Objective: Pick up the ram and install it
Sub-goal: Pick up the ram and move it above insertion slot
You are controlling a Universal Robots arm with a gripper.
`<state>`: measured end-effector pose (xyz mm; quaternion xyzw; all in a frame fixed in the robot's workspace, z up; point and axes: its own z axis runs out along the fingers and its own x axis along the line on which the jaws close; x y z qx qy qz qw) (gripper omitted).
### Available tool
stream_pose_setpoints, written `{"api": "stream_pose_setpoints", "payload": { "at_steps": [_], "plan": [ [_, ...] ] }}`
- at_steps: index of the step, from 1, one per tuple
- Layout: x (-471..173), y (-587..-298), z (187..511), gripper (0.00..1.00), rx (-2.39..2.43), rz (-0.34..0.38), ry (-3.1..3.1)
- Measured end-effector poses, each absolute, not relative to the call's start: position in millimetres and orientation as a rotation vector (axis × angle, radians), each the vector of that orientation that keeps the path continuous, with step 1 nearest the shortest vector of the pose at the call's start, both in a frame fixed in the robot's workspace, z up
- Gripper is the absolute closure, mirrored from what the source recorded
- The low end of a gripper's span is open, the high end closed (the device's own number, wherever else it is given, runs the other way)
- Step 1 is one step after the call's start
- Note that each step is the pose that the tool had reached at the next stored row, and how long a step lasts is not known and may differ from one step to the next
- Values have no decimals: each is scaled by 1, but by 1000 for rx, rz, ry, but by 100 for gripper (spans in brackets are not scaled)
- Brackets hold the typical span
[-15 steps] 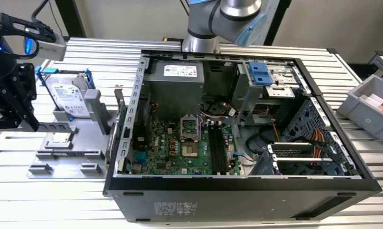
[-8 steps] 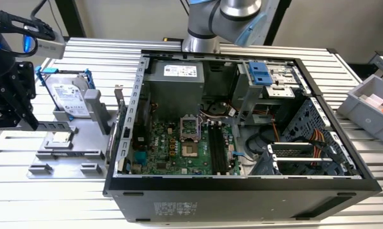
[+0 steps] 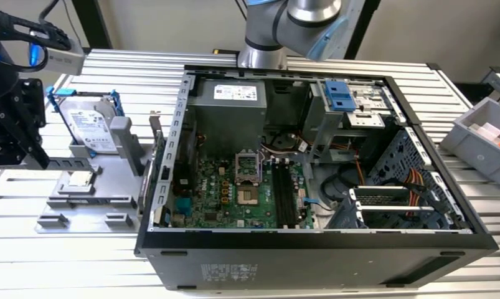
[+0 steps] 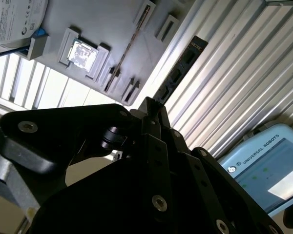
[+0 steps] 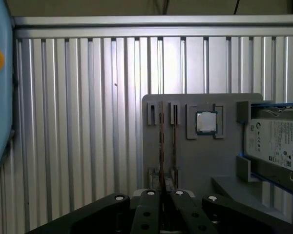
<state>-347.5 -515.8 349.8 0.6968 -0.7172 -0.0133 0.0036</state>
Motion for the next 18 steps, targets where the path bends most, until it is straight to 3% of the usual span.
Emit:
{"api": "stream_pose_setpoints", "payload": {
  "at_steps": [18],
  "plan": [
    [-348, -516, 354, 100, 2184, -42, -2248]
  ]
}}
